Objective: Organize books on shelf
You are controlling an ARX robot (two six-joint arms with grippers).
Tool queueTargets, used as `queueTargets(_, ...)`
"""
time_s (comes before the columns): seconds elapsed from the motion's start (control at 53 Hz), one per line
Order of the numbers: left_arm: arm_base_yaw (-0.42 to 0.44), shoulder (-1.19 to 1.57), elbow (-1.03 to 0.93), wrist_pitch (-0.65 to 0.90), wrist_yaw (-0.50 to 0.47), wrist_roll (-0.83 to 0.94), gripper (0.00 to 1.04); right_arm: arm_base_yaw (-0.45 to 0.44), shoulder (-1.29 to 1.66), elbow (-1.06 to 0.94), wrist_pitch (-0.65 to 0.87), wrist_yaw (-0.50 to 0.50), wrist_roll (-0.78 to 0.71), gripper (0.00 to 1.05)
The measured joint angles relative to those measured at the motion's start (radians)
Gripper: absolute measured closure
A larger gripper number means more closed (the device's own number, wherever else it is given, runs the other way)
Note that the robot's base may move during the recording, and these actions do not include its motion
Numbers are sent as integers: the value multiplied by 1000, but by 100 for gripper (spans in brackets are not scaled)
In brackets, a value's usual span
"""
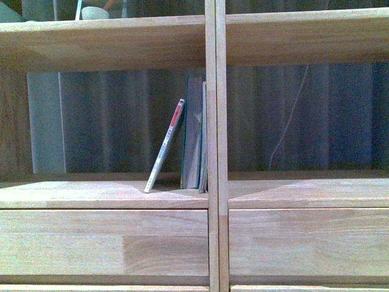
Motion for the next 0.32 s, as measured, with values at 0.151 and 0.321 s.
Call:
queueTargets(0.151, 0, 0, 0, 0, 0, 0, 5, 0, 0, 0, 0, 0, 0, 12)
queueTargets(0.321, 0, 0, 0, 0, 0, 0, 7, 0, 0, 0, 0, 0, 0, 7)
